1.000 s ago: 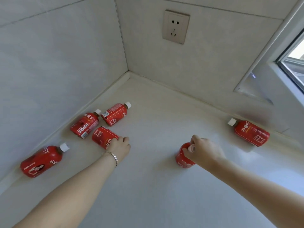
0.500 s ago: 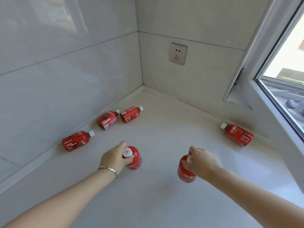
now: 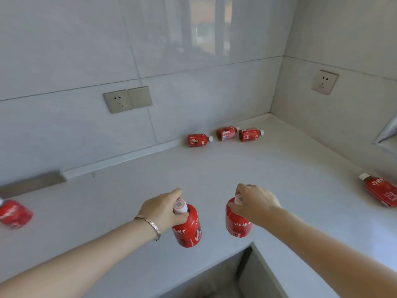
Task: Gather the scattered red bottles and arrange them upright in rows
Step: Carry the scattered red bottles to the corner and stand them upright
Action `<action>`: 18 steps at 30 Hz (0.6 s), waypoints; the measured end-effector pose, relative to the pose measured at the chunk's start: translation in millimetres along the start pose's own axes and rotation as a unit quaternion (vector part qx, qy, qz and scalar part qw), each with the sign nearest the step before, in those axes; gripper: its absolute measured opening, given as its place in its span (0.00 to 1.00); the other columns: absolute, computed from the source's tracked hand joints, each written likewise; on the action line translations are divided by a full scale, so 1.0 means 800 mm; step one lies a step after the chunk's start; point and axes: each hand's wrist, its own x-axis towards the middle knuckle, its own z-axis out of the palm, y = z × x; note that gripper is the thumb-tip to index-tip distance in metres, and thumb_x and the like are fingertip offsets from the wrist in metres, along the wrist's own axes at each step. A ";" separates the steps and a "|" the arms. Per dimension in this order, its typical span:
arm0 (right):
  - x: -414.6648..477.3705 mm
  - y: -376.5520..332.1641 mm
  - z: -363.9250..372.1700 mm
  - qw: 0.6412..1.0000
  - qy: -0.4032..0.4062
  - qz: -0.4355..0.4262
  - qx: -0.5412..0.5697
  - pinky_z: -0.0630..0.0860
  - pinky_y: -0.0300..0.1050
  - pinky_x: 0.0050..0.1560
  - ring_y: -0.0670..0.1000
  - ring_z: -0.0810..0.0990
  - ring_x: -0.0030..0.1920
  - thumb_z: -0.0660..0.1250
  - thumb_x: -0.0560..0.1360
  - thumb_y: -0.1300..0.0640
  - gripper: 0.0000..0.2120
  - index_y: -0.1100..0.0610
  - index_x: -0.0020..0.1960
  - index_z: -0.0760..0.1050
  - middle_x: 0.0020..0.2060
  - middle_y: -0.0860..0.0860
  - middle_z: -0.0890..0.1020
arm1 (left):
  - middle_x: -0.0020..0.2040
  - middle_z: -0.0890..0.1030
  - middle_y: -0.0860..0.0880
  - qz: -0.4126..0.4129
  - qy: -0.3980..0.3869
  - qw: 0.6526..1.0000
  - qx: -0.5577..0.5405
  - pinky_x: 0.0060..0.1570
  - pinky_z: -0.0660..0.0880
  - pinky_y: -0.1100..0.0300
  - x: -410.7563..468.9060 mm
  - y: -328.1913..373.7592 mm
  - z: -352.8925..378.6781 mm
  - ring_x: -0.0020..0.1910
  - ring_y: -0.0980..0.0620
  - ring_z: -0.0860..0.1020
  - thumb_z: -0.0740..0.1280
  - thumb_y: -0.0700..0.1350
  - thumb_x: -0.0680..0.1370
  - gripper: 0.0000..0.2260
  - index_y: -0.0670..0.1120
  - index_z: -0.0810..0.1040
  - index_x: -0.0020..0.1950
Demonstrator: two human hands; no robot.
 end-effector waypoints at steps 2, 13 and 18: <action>-0.010 -0.052 0.008 0.999 -0.006 -0.041 0.003 0.79 0.49 0.52 0.57 0.79 0.57 0.61 0.76 0.47 0.18 0.55 0.62 0.71 0.58 0.53 0.79 | 0.31 0.70 0.54 -0.046 0.016 0.999 -0.005 0.28 0.61 0.64 -0.039 -0.040 -0.019 0.38 0.49 0.72 0.67 0.52 0.70 0.17 0.53 0.58 0.32; -0.019 -0.369 0.102 0.976 -0.077 -0.201 -0.023 0.73 0.45 0.49 0.56 0.78 0.58 0.61 0.75 0.48 0.17 0.55 0.61 0.72 0.58 0.52 0.78 | 0.36 0.76 0.53 -0.268 0.091 0.957 -0.060 0.31 0.67 0.62 -0.230 -0.340 -0.101 0.43 0.47 0.79 0.67 0.51 0.71 0.12 0.53 0.63 0.36; 0.005 -0.534 0.167 0.969 -0.113 -0.214 -0.047 0.75 0.45 0.52 0.55 0.78 0.59 0.61 0.76 0.48 0.18 0.55 0.62 0.71 0.58 0.52 0.77 | 0.37 0.76 0.53 -0.330 0.092 0.938 -0.049 0.36 0.72 0.59 -0.281 -0.505 -0.125 0.42 0.48 0.79 0.67 0.51 0.72 0.09 0.53 0.66 0.41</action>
